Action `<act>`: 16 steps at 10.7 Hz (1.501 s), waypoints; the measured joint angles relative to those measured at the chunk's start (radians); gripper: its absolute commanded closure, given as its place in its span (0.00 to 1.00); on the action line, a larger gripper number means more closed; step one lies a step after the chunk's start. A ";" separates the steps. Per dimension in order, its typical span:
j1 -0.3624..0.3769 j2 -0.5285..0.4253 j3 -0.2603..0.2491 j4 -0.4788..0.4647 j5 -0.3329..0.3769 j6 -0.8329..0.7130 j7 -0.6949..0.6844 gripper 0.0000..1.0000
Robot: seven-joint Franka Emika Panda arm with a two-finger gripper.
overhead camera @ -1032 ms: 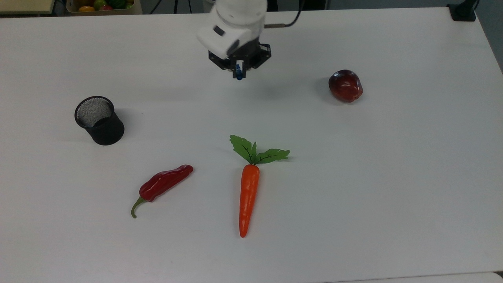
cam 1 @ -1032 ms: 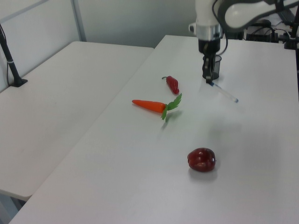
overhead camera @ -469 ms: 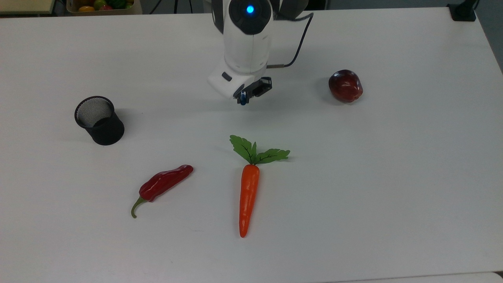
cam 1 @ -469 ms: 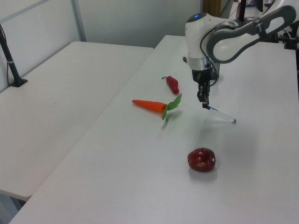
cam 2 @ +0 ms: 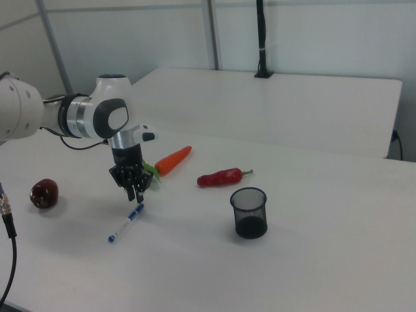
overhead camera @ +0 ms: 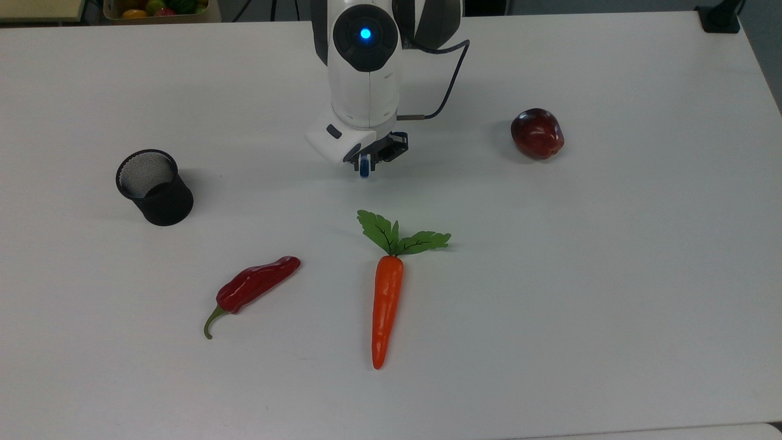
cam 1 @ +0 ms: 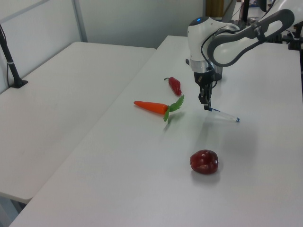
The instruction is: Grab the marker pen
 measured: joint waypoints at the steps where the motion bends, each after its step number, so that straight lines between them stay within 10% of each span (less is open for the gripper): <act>1: -0.001 0.000 0.000 0.000 0.000 0.000 0.000 0.00; 9: -0.002 -0.031 0.000 0.039 -0.064 0.000 0.022 0.00; 16: -0.027 -0.339 -0.001 0.051 -0.067 -0.287 -0.001 0.00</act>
